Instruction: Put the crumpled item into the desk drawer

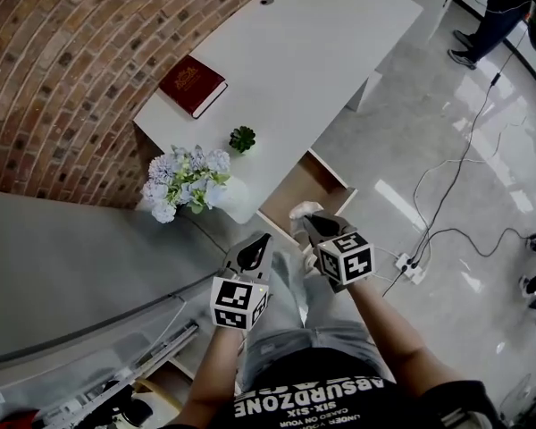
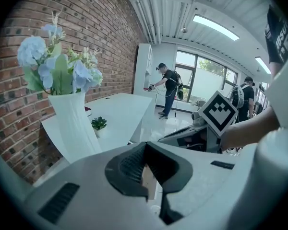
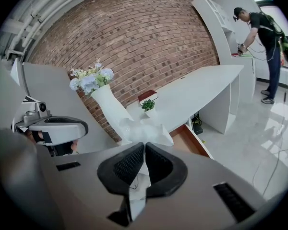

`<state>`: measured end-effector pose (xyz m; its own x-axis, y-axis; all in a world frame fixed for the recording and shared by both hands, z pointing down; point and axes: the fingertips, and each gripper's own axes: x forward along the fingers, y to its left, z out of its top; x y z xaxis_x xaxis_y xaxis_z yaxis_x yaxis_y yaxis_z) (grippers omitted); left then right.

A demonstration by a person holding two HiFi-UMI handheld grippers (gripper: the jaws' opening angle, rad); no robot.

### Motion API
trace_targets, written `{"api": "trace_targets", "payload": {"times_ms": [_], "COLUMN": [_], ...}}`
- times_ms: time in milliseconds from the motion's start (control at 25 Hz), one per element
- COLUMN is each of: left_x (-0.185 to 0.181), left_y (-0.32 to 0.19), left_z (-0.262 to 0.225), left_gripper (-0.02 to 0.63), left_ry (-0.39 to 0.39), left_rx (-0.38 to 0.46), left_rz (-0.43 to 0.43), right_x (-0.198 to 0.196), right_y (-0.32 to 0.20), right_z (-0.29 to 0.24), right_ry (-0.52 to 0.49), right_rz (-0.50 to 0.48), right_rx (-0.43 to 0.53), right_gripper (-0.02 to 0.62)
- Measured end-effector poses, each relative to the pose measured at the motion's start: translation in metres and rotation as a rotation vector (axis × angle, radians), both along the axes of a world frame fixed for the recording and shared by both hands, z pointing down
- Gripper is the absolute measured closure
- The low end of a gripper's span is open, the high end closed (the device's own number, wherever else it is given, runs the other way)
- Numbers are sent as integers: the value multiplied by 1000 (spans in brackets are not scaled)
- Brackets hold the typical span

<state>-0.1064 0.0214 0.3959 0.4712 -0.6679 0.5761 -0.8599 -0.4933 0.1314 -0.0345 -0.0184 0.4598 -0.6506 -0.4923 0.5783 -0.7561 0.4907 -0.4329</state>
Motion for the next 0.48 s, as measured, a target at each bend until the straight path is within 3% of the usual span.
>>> {"api": "trace_targets", "payload": {"times_ms": [480], "left_x": [-9], "left_y": [-20], "left_z": [33], "left_gripper": [601], "left_ry": [-5], "left_rx": [-59], "left_rz": [32], "right_x": [-10], "right_y": [-18], "right_z": [39], "right_ry": [14], "right_rz": [13], "right_rx": [-68], "right_gripper": [588]}}
